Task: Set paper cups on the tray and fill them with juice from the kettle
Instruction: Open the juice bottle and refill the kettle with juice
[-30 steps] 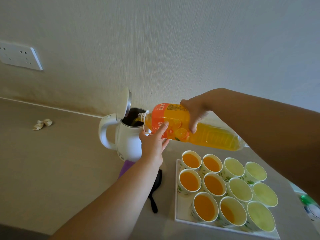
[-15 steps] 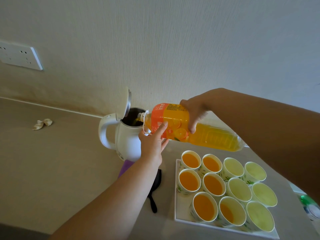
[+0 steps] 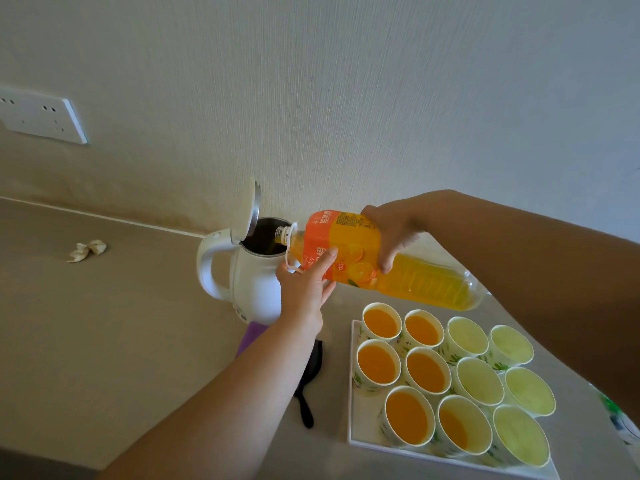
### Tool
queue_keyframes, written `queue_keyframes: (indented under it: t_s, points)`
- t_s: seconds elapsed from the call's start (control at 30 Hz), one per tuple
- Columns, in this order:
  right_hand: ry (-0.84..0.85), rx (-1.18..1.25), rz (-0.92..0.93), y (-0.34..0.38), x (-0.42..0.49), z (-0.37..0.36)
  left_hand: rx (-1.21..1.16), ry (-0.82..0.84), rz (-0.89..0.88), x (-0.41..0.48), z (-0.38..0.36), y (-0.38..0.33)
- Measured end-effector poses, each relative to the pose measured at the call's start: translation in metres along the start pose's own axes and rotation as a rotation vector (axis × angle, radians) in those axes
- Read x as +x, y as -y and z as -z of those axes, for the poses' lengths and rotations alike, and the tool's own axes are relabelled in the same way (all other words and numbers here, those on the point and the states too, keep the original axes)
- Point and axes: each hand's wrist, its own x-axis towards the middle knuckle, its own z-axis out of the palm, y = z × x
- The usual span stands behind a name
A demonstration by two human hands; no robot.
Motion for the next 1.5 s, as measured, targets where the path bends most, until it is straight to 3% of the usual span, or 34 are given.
queue_keyframes:
  t_s: [0.23,0.47,0.57,0.67,0.83,1.1,1.27,1.4,1.5]
  points:
    - [-0.086,0.144,0.050,-0.015,-0.007,-0.005,0.072,0.018,-0.166,-0.003,-0.004,-0.006]
    - [-0.103,0.493,0.181,-0.041,-0.026,-0.001,0.242,0.080,-0.421,-0.014,-0.014,-0.034]
    - [-0.055,0.603,0.305,-0.041,-0.038,0.001,0.345,0.187,-0.459,-0.022,-0.015,-0.048]
    - [-0.016,0.662,0.448,-0.028,-0.050,0.002,0.284,0.302,-0.419,-0.036,-0.010,-0.060]
    - [0.057,0.775,0.591,0.011,-0.056,-0.009,0.343,0.377,-0.461,-0.068,0.013,-0.076]
    - [0.212,0.737,0.687,0.093,-0.047,-0.051,0.578,0.216,-0.529,-0.120,0.077,-0.103]
    - [0.255,0.559,0.530,0.125,-0.027,-0.100,0.827,0.133,-0.353,-0.133,0.127,-0.116]
    - [0.149,0.292,0.413,0.150,-0.005,-0.157,0.872,0.058,-0.312,-0.143,0.162,-0.118]
    - [0.107,0.252,0.345,0.171,0.003,-0.195,0.872,0.099,-0.283,-0.146,0.178,-0.119]
